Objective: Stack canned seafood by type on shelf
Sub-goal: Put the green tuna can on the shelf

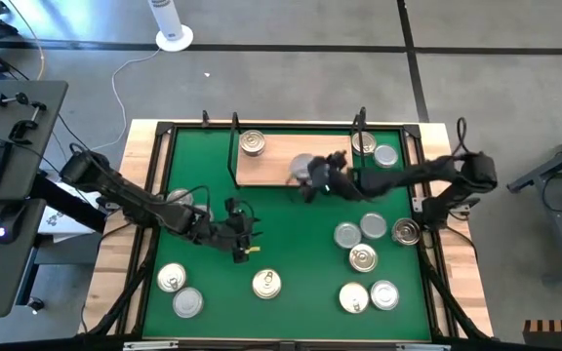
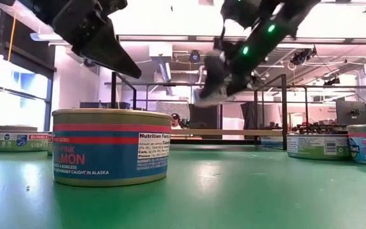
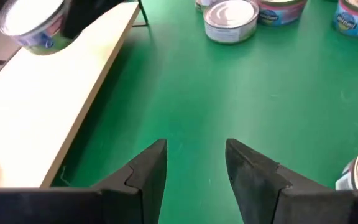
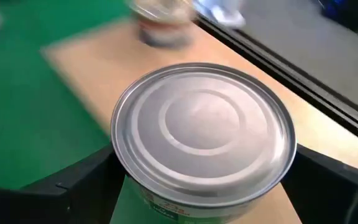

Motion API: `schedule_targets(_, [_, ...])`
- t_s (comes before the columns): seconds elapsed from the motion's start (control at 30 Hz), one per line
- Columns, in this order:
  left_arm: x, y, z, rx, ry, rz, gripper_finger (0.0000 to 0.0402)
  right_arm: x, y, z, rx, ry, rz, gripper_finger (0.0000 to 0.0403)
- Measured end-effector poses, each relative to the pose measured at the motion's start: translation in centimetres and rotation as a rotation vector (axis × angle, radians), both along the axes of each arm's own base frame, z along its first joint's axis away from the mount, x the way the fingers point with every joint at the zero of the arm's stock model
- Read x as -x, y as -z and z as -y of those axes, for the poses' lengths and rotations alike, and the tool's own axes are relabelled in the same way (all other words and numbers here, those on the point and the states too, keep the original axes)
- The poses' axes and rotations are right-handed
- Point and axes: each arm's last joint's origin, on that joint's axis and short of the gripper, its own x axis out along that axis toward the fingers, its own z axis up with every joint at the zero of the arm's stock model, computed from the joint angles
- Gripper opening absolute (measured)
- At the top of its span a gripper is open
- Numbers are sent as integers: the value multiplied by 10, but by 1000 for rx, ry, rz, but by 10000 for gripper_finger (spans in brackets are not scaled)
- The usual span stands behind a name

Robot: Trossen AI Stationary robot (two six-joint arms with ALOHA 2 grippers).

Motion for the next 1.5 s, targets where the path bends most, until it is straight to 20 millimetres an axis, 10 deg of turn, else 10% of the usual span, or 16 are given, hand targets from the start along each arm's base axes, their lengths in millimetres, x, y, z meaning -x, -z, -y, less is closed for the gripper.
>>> schedule_targets(0.4, [1,1,1,-14,-5,-5,151,-3,16,69,-101,168,-149,372])
schedule_targets(1.5, [-6,-4,-5,43,-23,56,151,8,15,86,-268,61,-262,399])
